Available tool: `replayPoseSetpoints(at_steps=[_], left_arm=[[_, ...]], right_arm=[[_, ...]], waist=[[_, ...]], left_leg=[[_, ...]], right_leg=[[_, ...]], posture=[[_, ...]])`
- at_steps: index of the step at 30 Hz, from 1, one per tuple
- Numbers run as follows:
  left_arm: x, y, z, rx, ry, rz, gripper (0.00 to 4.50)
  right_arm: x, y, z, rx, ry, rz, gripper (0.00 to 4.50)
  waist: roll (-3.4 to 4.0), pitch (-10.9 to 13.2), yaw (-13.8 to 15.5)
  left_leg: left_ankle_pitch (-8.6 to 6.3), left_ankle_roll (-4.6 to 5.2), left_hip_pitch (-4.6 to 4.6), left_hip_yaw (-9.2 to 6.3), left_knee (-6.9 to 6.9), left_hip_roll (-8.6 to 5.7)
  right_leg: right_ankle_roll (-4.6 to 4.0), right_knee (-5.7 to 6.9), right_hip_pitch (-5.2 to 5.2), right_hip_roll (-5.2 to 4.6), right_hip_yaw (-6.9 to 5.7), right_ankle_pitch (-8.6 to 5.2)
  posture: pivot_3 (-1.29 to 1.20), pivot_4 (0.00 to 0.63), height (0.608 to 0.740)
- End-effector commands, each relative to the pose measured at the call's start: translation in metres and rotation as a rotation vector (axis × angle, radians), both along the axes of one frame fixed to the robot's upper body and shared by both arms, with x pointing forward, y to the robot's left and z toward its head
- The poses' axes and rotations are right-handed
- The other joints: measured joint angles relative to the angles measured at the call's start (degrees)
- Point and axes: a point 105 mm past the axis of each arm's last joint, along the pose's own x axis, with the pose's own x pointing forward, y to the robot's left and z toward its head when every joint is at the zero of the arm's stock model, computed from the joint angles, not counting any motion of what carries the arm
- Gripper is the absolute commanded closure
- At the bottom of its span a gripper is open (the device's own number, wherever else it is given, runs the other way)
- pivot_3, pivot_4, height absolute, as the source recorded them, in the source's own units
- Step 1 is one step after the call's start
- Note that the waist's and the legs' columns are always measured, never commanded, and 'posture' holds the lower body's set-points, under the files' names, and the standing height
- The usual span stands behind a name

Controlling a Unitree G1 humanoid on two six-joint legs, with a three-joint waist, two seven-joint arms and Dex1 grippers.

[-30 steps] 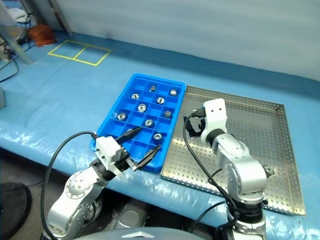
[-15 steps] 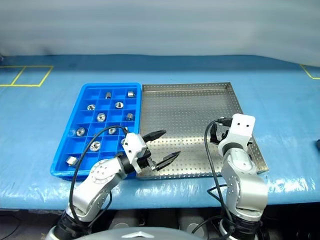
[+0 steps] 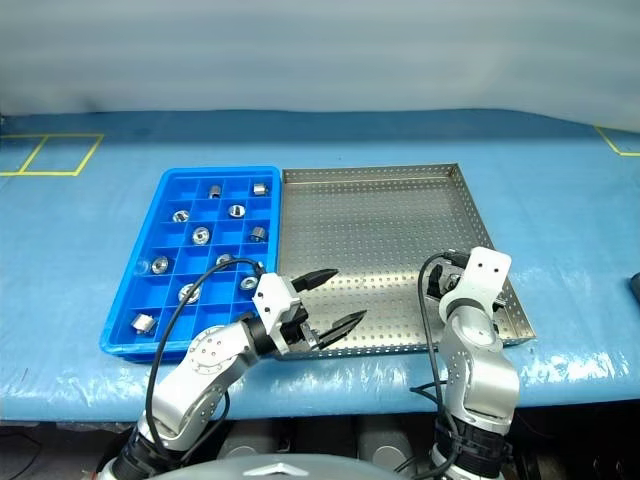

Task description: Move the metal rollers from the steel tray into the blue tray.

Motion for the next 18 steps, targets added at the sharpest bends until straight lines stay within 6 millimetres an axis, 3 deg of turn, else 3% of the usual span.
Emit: replayPoseSetpoints(at_steps=[1,2,5,12,18], left_arm=[[-0.004,-0.002,0.012,-0.022,-0.037,-0.008,0.0],[-0.004,-0.002,0.013,-0.023,-0.036,-0.007,0.0],[-0.004,-0.001,0.013,-0.023,-0.034,-0.002,0.0],[-0.003,-0.003,0.022,-0.027,-0.065,0.021,0.0],[0.008,0.0,0.041,-0.08,-0.14,0.128,0.0]], right_arm=[[0.005,0.003,0.007,0.023,-0.049,-0.012,0.02],[0.006,0.004,0.004,0.023,-0.042,-0.009,0.02],[0.006,0.006,0.0,0.025,-0.029,-0.004,0.63],[0.01,0.013,0.006,0.021,-0.033,0.035,2.81],[0.023,0.041,0.043,-0.018,-0.117,0.253,2.81]], waist=[[0.0,0.0,0.0],[0.0,0.0,0.1],[0.0,0.0,0.1],[0.0,0.0,0.4],[0.0,0.0,0.8]], left_leg=[[0.0,0.0,0.01,0.02,-0.01,0.0],[0.0,0.0,0.02,0.04,-0.02,0.0],[0.0,0.01,0.03,0.08,-0.02,0.0],[0.0,0.02,0.04,0.12,-0.03,0.0],[0.01,0.05,0.07,0.22,-0.02,-0.02]], right_leg=[[-0.02,0.0,0.0,0.0,0.02,-0.01],[-0.01,0.0,0.0,0.0,0.04,-0.01],[-0.01,0.0,0.0,0.0,0.08,-0.01],[-0.01,0.0,-0.01,0.0,0.14,0.0],[0.02,0.0,-0.02,0.01,0.28,0.02]], posture=[[0.09,0.15,0.74],[0.09,0.15,0.74],[0.1,0.15,0.74],[0.12,0.15,0.74],[0.17,0.15,0.74]])
